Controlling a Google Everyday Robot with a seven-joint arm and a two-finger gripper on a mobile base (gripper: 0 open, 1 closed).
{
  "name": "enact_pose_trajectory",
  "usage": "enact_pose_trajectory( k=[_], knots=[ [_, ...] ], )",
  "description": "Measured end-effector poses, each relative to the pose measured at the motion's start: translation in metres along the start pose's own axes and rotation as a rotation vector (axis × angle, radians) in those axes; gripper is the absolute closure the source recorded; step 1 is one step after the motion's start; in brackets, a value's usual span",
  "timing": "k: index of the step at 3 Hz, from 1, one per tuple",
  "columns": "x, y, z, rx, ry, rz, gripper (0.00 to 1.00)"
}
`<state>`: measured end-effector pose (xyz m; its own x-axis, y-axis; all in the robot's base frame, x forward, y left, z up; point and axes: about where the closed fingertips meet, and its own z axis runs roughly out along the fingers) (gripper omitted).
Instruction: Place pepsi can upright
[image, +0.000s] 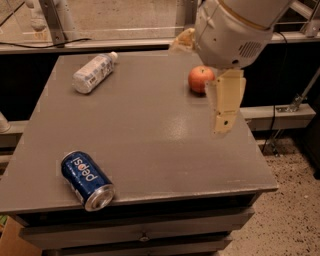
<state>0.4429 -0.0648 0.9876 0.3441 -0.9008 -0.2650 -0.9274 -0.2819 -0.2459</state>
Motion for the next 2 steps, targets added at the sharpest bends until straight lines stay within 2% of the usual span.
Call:
enact_pose_trajectory(
  k=[1,2],
  knots=[
    [-0.0485,0.0020,0.0163,-0.058,-0.070,-0.209,0.00],
    [-0.0524,-0.0005,0.0145,-0.041,-0.072,-0.240,0.00]
  ],
)
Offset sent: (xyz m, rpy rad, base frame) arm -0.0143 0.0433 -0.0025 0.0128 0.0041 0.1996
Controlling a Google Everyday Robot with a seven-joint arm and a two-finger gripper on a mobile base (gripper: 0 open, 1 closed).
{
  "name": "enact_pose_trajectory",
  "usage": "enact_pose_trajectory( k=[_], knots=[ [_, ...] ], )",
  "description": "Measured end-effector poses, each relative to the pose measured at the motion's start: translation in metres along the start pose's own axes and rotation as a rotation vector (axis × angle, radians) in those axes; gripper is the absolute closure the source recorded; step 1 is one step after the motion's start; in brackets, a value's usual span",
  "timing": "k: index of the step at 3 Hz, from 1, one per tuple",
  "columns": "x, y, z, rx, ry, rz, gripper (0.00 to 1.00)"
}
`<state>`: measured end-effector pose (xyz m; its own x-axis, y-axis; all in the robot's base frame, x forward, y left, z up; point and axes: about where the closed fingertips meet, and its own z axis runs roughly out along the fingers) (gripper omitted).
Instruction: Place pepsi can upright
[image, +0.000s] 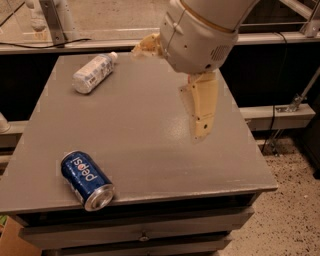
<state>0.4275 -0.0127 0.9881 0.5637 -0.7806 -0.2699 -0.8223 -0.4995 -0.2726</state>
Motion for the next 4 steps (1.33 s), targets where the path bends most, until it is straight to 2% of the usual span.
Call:
enact_pose_trajectory(
  k=[1,2,3,4],
  knots=[
    [0.000,0.000,0.000,0.002,0.000,0.002,0.00],
    [-0.006,0.000,0.012,-0.032,-0.008,-0.088,0.00],
    [-0.022,0.001,0.070,-0.188,-0.092,-0.389,0.00],
    [-0.030,-0.004,0.112,-0.286,-0.178,-0.597,0.00]
  ],
)
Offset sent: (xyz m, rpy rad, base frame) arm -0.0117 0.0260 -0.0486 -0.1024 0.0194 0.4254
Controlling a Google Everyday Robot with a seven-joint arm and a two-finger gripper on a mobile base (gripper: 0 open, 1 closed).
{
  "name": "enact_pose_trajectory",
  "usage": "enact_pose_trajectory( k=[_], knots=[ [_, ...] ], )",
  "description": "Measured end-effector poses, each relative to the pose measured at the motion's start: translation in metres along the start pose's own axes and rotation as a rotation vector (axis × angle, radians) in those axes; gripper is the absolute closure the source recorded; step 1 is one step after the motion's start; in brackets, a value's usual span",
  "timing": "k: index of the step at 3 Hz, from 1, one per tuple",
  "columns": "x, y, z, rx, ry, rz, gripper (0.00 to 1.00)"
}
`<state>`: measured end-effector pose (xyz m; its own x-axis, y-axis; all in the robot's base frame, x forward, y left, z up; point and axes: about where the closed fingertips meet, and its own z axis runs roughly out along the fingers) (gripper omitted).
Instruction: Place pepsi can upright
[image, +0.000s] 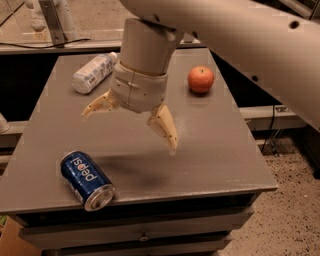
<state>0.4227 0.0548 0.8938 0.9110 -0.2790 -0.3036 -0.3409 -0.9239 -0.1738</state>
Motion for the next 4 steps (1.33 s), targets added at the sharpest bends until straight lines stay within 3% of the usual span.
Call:
enact_pose_trajectory(
  k=[1,2,3,4],
  knots=[
    [-0.016,-0.028,0.023,-0.015,-0.097,-0.161,0.00],
    [-0.044,-0.045,0.037,0.004,-0.183,-0.291,0.00],
    [-0.071,-0.048,0.051,0.025,-0.260,-0.415,0.00],
    [-0.072,-0.054,0.052,0.043,-0.251,-0.429,0.00]
  ],
)
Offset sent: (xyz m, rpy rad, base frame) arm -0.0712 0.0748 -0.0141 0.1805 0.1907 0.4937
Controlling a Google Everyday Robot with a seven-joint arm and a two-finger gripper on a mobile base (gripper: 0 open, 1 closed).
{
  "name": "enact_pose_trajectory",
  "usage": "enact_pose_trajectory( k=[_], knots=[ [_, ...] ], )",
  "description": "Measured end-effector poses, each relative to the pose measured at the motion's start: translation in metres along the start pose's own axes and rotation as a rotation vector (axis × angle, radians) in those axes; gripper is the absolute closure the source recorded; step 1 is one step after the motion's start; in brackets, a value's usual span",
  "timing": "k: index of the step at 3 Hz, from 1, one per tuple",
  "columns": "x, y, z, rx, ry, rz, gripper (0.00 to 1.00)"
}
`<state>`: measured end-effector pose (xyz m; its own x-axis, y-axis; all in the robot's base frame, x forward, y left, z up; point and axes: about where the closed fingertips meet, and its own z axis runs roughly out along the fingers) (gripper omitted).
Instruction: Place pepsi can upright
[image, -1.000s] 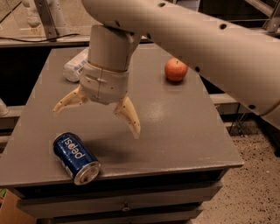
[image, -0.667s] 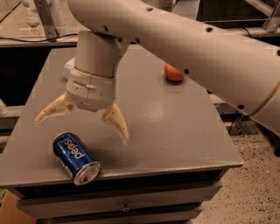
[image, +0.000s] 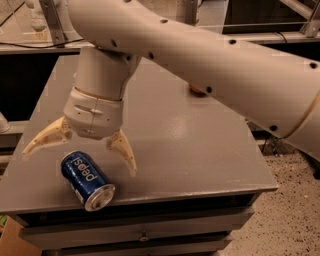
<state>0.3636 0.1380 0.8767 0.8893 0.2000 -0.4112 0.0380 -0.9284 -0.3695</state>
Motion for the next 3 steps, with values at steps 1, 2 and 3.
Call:
enact_pose_trajectory(
  k=[1,2,3],
  knots=[
    [-0.003,0.000,-0.001,-0.004,0.024,-0.036,0.00],
    [-0.005,-0.006,0.006,-0.055,0.055,-0.168,0.00],
    [-0.001,-0.013,0.014,-0.111,0.071,-0.309,0.00]
  ],
)
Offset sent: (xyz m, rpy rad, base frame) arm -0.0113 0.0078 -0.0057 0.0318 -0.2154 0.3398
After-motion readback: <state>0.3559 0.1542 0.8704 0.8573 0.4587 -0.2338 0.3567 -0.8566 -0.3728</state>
